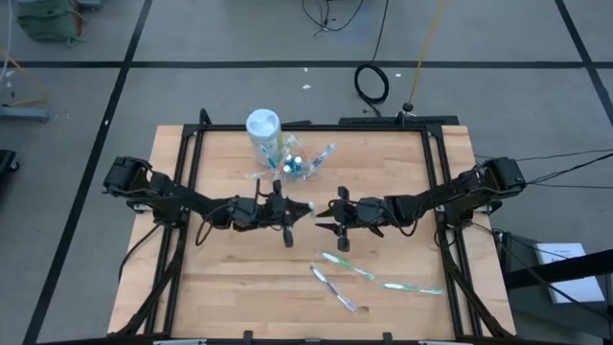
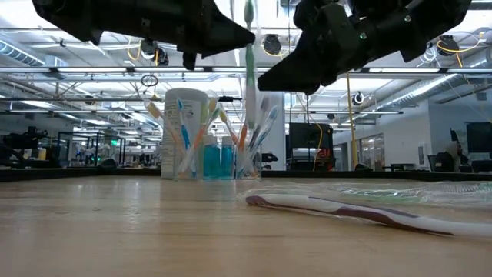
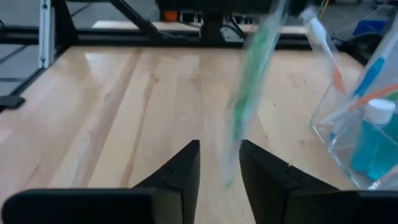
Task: Pick & Place toothbrushing station
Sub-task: Put the green toothbrush into the transparent organizer
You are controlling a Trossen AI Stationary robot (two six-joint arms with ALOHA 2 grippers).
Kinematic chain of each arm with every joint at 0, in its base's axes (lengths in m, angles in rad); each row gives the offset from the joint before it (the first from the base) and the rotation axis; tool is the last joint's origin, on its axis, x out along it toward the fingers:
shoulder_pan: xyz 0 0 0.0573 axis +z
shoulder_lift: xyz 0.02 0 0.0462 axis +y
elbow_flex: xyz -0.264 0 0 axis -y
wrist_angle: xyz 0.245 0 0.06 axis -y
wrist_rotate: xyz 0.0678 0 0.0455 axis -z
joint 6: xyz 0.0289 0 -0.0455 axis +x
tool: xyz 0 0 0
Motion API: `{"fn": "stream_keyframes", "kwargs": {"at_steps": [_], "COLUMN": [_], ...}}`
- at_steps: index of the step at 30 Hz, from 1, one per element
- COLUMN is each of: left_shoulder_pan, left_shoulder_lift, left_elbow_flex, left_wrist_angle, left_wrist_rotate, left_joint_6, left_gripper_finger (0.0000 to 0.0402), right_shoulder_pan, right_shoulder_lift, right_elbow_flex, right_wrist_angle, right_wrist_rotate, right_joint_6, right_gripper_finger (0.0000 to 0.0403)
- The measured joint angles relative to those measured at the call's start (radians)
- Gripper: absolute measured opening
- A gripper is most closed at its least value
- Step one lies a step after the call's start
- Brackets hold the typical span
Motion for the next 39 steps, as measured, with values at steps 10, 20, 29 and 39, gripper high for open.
{"fn": "stream_keyframes", "kwargs": {"at_steps": [10, 20, 29, 39], "left_shoulder_pan": [-0.046, 0.106, 0.192, 0.178], "left_shoulder_lift": [-0.176, -0.116, 0.0, 0.061], "left_elbow_flex": [0.0, -0.001, -0.001, -0.001], "left_wrist_angle": [-0.211, -0.218, -0.197, -0.275], "left_wrist_rotate": [-0.497, -0.683, -0.688, -0.7], "left_joint_6": [0.06, 0.024, -0.067, -0.201], "left_gripper_finger": [0.001, 0.0005, 0.0004, 0.0016], "right_shoulder_pan": [0.001, 0.001, 0.001, 0.001], "right_shoulder_lift": [0.0, 0.0, 0.0, 0.0], "right_elbow_flex": [0.0, 0.0, 0.0, 0.0], "right_wrist_angle": [-0.115, -0.07, -0.044, -0.061], "right_wrist_rotate": [-0.014, -0.014, -0.014, -0.014], "right_joint_6": [0.026, 0.025, 0.022, 0.028], "right_gripper_finger": [0.0113, 0.0112, 0.0112, 0.0112]}}
